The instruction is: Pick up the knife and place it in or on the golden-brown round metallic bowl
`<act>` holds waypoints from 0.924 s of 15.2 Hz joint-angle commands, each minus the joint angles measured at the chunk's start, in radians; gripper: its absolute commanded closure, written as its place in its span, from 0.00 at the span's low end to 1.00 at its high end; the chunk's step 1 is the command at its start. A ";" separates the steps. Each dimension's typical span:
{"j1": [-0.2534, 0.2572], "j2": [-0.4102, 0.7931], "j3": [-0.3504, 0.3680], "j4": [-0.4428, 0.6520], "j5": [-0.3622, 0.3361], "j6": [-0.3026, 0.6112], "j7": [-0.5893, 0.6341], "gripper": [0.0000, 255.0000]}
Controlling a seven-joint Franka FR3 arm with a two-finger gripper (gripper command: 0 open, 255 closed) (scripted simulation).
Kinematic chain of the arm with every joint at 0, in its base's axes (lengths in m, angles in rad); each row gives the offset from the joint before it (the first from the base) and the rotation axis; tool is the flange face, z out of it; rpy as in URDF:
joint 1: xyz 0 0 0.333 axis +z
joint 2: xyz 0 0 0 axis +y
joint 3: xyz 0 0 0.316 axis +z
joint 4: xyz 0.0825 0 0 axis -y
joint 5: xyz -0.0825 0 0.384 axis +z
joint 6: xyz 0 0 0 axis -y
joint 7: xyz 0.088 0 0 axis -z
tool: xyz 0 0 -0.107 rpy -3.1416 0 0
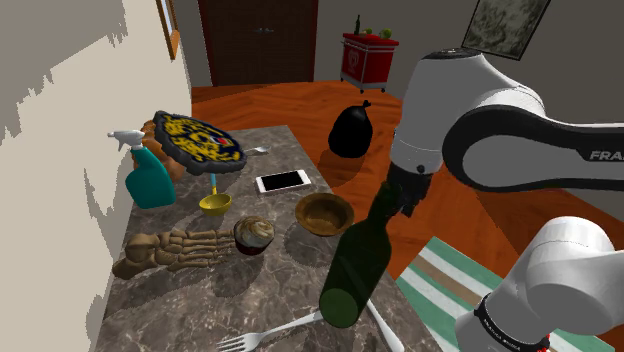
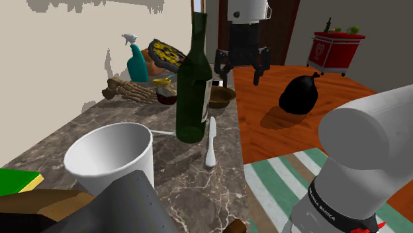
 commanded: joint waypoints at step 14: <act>-0.012 0.288 0.263 -0.093 0.161 0.405 0.270 0.00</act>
